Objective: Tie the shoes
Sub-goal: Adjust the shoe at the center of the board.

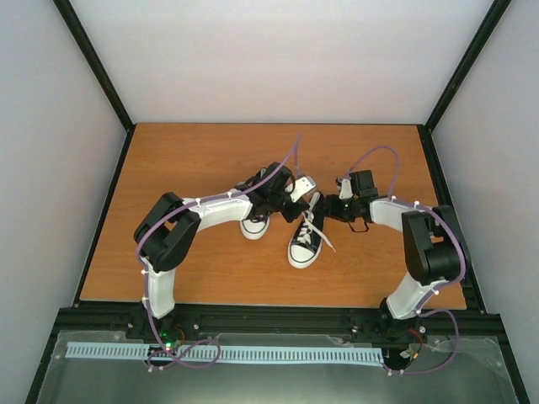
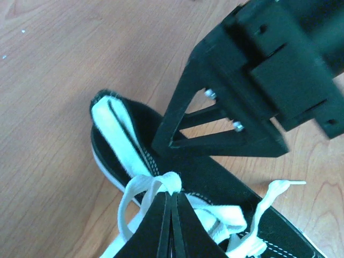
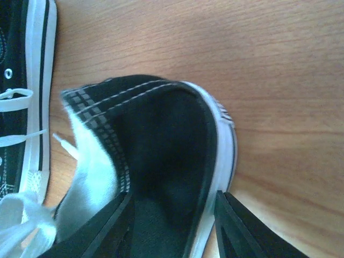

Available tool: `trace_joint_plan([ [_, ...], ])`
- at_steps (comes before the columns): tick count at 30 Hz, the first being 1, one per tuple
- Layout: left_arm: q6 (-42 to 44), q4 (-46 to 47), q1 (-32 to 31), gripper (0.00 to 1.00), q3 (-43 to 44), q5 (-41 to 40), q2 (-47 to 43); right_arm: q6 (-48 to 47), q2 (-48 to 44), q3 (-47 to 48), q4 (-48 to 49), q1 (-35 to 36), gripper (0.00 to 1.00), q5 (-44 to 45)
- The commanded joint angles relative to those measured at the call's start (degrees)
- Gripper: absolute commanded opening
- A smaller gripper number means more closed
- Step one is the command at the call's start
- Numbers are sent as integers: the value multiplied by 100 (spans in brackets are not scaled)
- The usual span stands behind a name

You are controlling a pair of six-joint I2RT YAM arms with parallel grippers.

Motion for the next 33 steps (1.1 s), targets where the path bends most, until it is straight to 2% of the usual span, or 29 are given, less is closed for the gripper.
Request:
trace_joint_plan([
  [1, -9, -237, -40, 1, 382, 137, -90, -351, 382, 317, 135, 26, 43, -84],
  [12, -171, -840, 125, 1, 642, 628, -234, -1075, 840, 1100, -305, -17, 42, -9],
  [18, -241, -922, 260, 1, 644, 851, -292, -1638, 617, 1345, -845, -51, 43, -525],
  [25, -225, -965, 470, 1, 599, 1379, -403, -1785, -268, 735, -806, -50, 44, -1701],
  [33, -221, -643, 546, 1, 304, 1548, -386, -1501, -304, 435, -640, 33, 43, -1873],
])
